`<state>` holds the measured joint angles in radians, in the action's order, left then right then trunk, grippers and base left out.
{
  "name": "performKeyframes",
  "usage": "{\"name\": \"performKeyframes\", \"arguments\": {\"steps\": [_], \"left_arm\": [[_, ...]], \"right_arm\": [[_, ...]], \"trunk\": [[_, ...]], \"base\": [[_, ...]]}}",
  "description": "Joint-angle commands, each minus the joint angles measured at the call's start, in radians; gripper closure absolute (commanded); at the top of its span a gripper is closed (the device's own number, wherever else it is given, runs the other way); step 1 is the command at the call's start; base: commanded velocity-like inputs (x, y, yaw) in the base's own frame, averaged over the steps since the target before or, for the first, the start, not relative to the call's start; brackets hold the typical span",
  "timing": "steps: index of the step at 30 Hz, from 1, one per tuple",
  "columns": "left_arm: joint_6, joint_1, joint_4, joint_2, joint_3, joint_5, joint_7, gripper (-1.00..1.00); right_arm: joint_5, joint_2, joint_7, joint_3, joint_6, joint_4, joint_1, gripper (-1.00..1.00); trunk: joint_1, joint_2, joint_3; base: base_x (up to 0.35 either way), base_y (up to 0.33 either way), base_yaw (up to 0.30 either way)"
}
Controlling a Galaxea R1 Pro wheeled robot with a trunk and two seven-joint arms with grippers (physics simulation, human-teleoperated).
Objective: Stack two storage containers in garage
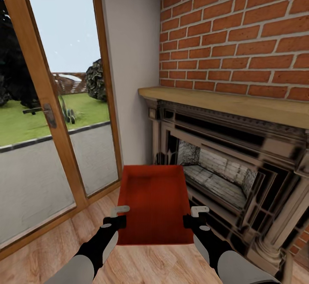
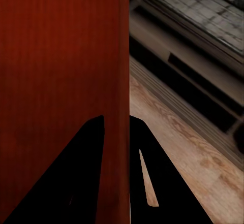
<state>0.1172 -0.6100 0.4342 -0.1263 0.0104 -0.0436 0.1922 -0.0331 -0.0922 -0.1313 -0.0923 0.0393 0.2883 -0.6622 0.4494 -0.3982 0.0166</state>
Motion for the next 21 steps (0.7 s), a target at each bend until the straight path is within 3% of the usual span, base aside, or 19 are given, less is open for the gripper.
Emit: {"name": "performKeyframes", "arguments": {"steps": [1,21], "left_arm": [[0.007,-0.001,0.004,-0.001,-0.018,0.018,0.013,1.00],[0.007,-0.001,0.008,-0.001,-0.018,0.018,0.013,1.00]], "right_arm": [[-0.008,-0.004,-0.007,0.001,0.002,-0.001,0.000,1.00],[-0.008,-0.003,-0.007,0.002,0.002,0.000,0.000,1.00]], "trunk": [[0.001,-0.002,0.000],[0.001,-0.002,-0.031]], "base": [[0.000,0.000,0.000],[0.000,0.000,0.000]]}}
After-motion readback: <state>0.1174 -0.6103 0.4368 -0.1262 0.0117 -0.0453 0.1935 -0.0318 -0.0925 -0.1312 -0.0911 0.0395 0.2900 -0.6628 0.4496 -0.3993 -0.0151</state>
